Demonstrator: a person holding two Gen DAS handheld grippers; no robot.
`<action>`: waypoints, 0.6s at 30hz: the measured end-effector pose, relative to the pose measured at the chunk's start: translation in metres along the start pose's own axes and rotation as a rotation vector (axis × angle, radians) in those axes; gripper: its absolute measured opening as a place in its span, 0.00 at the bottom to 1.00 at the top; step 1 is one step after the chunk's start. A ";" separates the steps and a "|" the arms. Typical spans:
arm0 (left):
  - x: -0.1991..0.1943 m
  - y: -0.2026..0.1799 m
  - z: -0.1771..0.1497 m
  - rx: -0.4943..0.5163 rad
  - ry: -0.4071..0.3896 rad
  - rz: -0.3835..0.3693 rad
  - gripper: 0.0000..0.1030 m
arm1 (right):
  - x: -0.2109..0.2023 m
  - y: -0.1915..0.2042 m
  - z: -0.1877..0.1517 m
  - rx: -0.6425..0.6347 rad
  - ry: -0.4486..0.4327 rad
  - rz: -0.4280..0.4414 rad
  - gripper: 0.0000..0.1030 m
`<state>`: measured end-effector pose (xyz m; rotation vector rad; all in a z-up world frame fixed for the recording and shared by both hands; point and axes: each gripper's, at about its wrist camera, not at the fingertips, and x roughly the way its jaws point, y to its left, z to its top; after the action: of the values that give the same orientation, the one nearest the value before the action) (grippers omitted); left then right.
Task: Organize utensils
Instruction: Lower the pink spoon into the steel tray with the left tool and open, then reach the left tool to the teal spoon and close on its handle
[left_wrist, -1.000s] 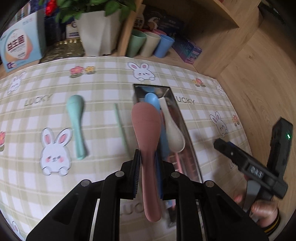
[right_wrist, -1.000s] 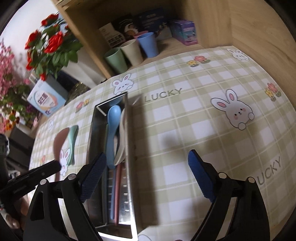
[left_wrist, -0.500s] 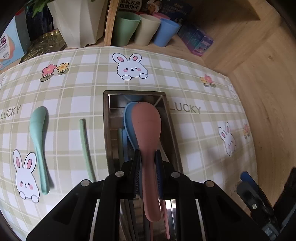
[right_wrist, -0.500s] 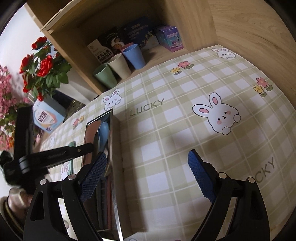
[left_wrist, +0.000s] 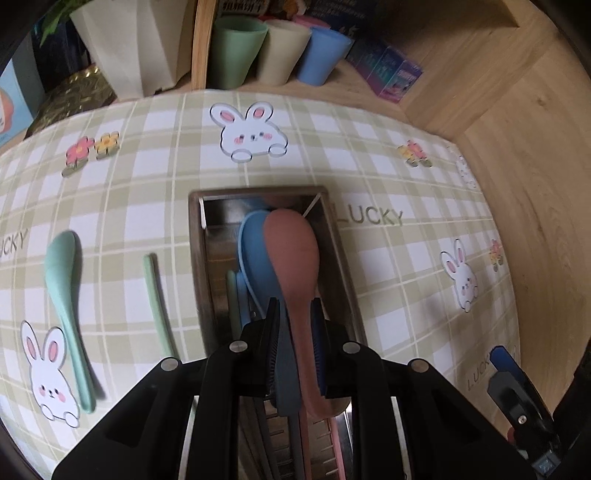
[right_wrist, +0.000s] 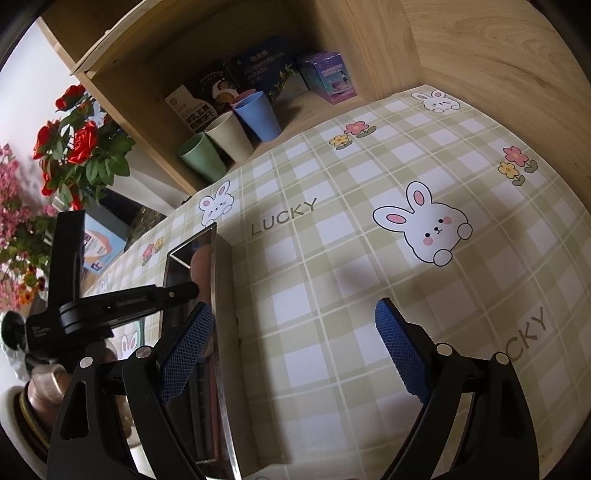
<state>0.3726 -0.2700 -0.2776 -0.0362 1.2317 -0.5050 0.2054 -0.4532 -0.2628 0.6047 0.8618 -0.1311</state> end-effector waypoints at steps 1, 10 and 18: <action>-0.006 0.001 0.000 0.009 -0.012 -0.010 0.16 | -0.001 0.001 0.000 -0.001 -0.002 0.002 0.84; -0.066 0.043 -0.013 0.036 -0.119 -0.024 0.19 | -0.005 0.027 -0.005 -0.041 -0.002 0.022 0.84; -0.091 0.129 -0.033 -0.077 -0.159 0.066 0.24 | 0.003 0.051 -0.008 -0.070 0.013 0.016 0.84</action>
<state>0.3658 -0.1124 -0.2461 -0.0986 1.0923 -0.3897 0.2200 -0.4065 -0.2462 0.5474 0.8706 -0.0824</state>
